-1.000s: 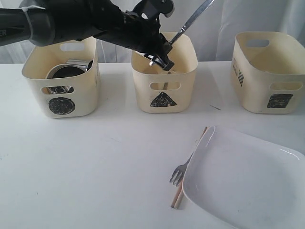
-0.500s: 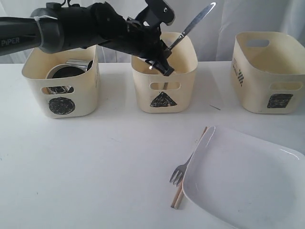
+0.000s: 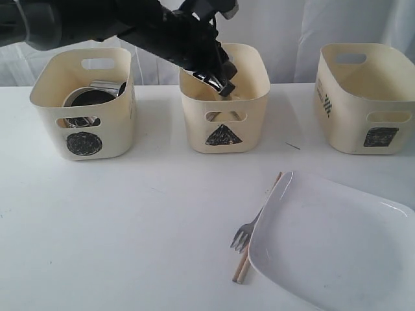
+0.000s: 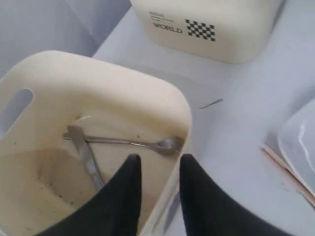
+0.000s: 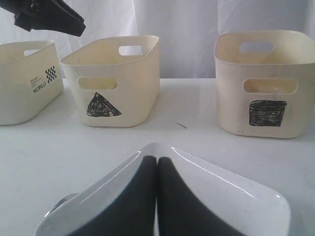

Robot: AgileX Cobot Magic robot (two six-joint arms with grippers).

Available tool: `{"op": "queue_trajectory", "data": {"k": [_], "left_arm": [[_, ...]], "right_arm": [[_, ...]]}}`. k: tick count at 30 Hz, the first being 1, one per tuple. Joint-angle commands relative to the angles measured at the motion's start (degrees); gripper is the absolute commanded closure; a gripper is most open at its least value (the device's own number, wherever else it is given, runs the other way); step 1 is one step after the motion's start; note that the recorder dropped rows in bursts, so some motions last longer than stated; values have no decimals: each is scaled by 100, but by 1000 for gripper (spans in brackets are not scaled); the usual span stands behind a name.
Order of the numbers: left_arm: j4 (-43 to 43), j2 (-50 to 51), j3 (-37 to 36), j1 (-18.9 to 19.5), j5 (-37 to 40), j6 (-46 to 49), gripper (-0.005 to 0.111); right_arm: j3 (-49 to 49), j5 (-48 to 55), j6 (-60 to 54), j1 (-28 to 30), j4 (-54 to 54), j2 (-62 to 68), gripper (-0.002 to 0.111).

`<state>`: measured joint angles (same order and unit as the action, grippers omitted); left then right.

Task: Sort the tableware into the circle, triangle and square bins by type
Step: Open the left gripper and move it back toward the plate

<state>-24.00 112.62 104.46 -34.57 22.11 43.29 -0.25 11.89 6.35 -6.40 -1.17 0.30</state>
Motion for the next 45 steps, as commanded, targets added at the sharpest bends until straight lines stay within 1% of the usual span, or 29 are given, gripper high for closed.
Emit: {"op": "queue_trajectory", "data": {"k": [1, 3, 7, 9, 13, 18, 22, 24, 30, 37, 42, 45], "left_arm": [[35, -282, -14, 74, 1448, -509, 76], [95, -372, -171, 74, 1808, -520, 76], [95, -597, -659, 74, 2169, -853, 76], [95, -705, -918, 61, 2369, -862, 76], [49, -930, -1318, -126, 2601, -910, 76], [2, -1138, -1756, -404, 2598, -1054, 76], [-13, -1159, -2135, -638, 2406, -1054, 76], [-193, -1159, -2338, -744, 2110, -1054, 76], [-320, -1126, -2514, -951, 1589, -1026, 76], [-334, -962, -2570, -951, 1530, -1047, 75], [-361, -922, -2875, -951, 1329, -1047, 63], [-361, -922, -3018, -951, 1166, -1047, 62]], "right_arm": [[25, -21, -6, 13, 36, -30, 108], [25, -21, -6, 13, 36, -30, 108], [25, -21, -6, 13, 36, -30, 108], [25, -21, -6, 13, 36, -30, 108], [25, -21, -6, 13, 36, -30, 108], [25, -21, -6, 13, 36, -30, 108], [25, -21, -6, 13, 36, -30, 108], [25, -21, -6, 13, 36, -30, 108], [25, -21, -6, 13, 36, -30, 108], [25, -21, -6, 13, 36, -30, 108], [25, -21, -6, 13, 36, -30, 108], [25, -21, -6, 13, 36, -30, 108]]}}
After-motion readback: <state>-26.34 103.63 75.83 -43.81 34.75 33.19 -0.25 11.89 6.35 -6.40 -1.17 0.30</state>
